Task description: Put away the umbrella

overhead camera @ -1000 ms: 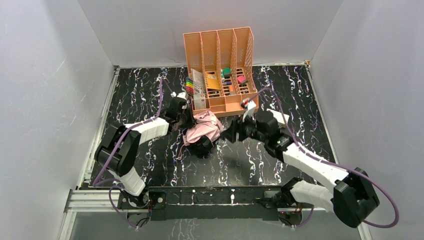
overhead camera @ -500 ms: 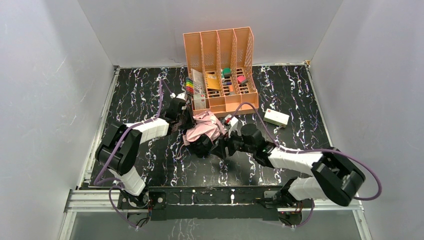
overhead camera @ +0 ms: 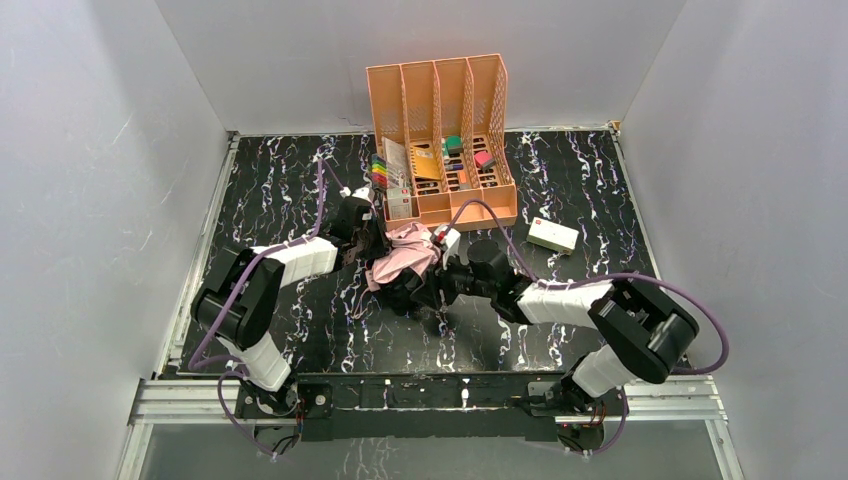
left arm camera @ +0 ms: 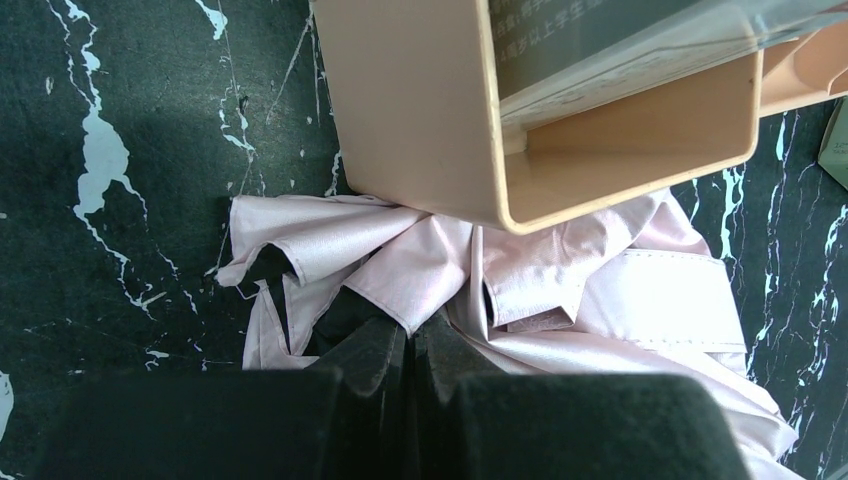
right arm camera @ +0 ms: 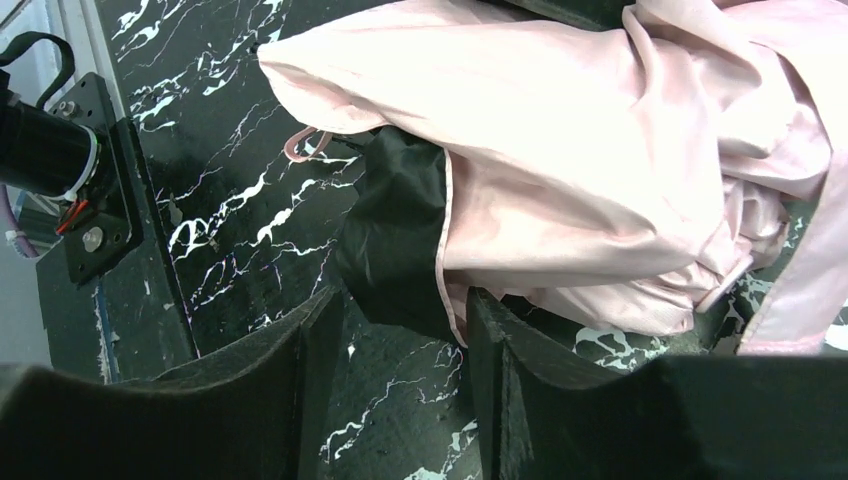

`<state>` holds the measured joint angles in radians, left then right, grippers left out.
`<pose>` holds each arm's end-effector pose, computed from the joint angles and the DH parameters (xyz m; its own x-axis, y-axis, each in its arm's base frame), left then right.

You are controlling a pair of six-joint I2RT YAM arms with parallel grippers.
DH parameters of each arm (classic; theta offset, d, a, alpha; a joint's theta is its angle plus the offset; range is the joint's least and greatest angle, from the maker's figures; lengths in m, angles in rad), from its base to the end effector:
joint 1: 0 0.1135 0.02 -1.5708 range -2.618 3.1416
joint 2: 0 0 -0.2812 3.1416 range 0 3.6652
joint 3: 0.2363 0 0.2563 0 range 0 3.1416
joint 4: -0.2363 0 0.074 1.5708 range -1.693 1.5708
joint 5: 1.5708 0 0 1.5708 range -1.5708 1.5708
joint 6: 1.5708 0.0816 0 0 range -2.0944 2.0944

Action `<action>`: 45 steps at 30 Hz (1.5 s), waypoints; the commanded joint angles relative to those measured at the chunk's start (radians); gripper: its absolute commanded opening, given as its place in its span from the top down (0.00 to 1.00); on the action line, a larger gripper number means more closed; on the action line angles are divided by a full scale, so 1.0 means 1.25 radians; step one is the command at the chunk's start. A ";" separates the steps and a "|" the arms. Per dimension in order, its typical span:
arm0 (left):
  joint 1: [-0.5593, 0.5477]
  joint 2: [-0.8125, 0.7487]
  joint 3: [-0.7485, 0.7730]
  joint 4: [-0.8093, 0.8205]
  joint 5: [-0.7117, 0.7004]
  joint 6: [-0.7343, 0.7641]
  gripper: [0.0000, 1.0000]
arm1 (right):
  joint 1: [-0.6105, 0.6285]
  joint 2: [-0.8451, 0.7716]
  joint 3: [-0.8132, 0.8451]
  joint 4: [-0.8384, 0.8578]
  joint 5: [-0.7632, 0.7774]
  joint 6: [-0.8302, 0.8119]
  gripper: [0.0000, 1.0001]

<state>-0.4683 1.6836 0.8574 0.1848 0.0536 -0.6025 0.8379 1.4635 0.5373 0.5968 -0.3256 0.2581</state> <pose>0.3453 -0.1796 0.1573 -0.7170 -0.2715 -0.6420 0.1004 0.8712 -0.4805 0.2019 0.2633 0.1810 -0.4407 -0.1281 -0.8885 -0.8214 0.4567 0.3416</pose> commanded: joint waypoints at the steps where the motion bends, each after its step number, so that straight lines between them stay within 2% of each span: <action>1: 0.004 0.034 -0.025 -0.084 -0.001 0.022 1.00 | 0.000 0.025 0.041 0.071 -0.030 -0.002 0.47; 4: 0.004 0.035 -0.023 -0.085 -0.004 0.024 1.00 | 0.000 0.039 0.043 0.074 -0.036 0.013 0.56; 8: 0.004 0.034 -0.024 -0.084 -0.007 0.025 1.00 | 0.010 0.032 0.032 0.055 0.009 0.046 0.77; 10: 0.003 0.034 -0.024 -0.084 -0.010 0.025 1.00 | 0.032 0.012 0.030 0.017 0.071 0.060 0.91; 13: 0.004 0.033 -0.026 -0.084 -0.014 0.026 1.00 | 0.095 -0.030 0.038 -0.071 0.214 0.077 1.00; 19: 0.004 0.033 -0.027 -0.084 -0.019 0.028 1.00 | 0.237 -0.084 0.089 -0.333 0.608 0.210 1.00; 21: 0.004 0.033 -0.029 -0.084 -0.023 0.028 1.00 | 0.272 -0.076 0.127 -0.444 0.693 0.284 1.00; 31: 0.004 0.026 -0.029 -0.088 -0.032 0.029 1.00 | 0.425 0.039 0.270 -0.832 0.873 0.523 1.00; 35: 0.004 0.029 -0.026 -0.090 -0.032 0.030 1.00 | 0.466 0.036 0.288 -0.946 0.915 0.598 1.00; 41: 0.004 0.032 -0.024 -0.089 -0.032 0.033 1.00 | 0.499 -0.011 0.293 -1.001 0.918 0.612 1.00; 45: 0.004 0.035 -0.026 -0.088 -0.032 0.032 1.00 | 0.514 -0.068 0.268 -0.823 0.851 0.429 1.00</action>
<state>-0.4736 1.6947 0.8570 0.1562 0.0746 -0.5949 1.4490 1.4670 0.8745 -0.5152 0.8009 0.9524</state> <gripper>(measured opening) 0.009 0.011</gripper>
